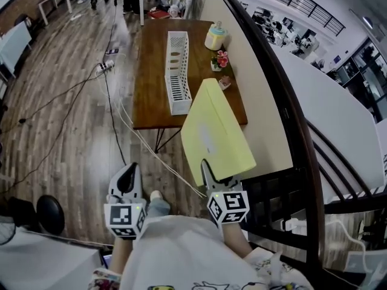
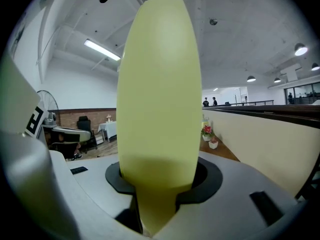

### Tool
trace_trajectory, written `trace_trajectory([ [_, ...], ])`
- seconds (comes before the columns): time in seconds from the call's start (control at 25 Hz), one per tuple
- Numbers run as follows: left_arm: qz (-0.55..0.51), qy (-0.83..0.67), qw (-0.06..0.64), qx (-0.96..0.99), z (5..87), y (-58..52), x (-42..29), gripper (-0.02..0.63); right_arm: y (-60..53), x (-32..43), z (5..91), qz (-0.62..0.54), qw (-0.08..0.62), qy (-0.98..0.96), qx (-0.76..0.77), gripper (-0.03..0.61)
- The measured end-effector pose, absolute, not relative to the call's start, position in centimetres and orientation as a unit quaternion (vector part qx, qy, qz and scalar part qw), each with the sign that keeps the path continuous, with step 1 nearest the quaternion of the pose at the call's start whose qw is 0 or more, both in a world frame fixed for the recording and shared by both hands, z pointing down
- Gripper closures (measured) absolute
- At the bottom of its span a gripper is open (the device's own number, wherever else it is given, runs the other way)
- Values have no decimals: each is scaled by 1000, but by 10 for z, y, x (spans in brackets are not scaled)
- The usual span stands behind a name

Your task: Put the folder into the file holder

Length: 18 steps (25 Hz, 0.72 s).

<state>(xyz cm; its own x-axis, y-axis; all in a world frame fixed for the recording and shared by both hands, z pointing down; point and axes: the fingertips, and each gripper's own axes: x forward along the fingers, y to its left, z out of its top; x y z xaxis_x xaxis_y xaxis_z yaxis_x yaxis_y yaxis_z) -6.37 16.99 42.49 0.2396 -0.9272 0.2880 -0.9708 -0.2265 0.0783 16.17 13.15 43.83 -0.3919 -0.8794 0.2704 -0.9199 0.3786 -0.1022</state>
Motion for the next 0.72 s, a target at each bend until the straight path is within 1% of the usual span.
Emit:
trace_trajectory([
  [0.4,94,-592,127,790,437,116,-120,609,88,110,438,121,97,-812,562,411],
  [0.72,99,-568,143,805,446,113,-127,609,83,98,408,102,82,-807,576,413],
])
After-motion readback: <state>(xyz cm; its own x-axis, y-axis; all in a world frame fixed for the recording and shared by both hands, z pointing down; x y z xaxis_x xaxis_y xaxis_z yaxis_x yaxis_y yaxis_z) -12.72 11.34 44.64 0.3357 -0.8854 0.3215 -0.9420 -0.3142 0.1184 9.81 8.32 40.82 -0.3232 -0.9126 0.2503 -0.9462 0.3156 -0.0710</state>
